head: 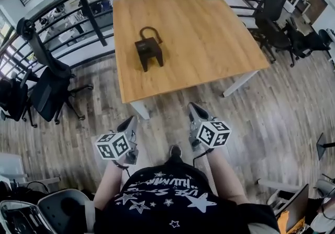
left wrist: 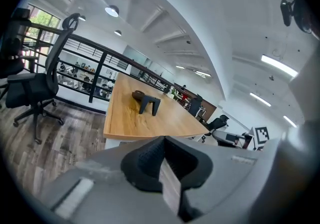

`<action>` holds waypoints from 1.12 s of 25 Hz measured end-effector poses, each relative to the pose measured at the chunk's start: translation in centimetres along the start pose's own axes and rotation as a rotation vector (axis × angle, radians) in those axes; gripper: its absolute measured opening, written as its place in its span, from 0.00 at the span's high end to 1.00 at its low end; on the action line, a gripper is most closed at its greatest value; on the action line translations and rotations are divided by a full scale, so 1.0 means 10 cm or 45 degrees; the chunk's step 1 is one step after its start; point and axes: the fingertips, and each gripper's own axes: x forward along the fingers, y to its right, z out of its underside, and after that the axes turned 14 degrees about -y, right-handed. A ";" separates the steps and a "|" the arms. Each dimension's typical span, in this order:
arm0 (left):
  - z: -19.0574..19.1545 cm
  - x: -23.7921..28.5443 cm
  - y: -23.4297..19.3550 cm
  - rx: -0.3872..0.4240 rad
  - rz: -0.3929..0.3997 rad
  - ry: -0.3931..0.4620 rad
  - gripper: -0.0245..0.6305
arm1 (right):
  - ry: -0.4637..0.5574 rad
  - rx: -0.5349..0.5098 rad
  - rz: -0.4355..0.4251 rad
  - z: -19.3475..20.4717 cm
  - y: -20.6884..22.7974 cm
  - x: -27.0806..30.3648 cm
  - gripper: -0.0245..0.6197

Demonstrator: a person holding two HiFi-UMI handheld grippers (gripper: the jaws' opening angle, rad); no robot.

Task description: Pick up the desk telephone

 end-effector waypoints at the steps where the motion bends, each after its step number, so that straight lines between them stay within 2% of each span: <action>1: -0.06 0.07 0.02 -0.018 -0.007 0.008 0.96 | -0.001 0.001 -0.003 -0.07 0.08 0.01 0.96; 6: -0.28 0.35 0.14 -0.073 -0.007 0.056 0.96 | -0.028 -0.010 -0.039 -0.27 0.38 0.09 0.96; 10: -0.42 0.44 0.27 -0.166 0.080 0.147 0.96 | -0.055 -0.017 -0.054 -0.35 0.54 0.18 0.96; 15: -0.45 0.49 0.18 -0.250 0.037 0.140 0.96 | -0.082 0.010 -0.078 -0.38 0.59 0.36 0.96; 19: -0.56 0.59 0.06 -0.368 0.060 0.137 0.96 | -0.109 0.034 -0.082 -0.41 0.61 0.49 0.96; 23: -0.73 0.79 0.03 -0.459 0.143 0.131 0.96 | -0.128 0.034 -0.048 -0.50 0.71 0.59 0.96; 27: -0.91 1.05 0.00 -0.578 0.255 0.115 0.96 | -0.113 0.026 -0.010 -0.76 0.82 0.74 0.96; 28: -0.97 1.11 -0.01 -0.600 0.274 0.113 0.93 | -0.111 0.028 -0.003 -0.82 0.83 0.79 0.96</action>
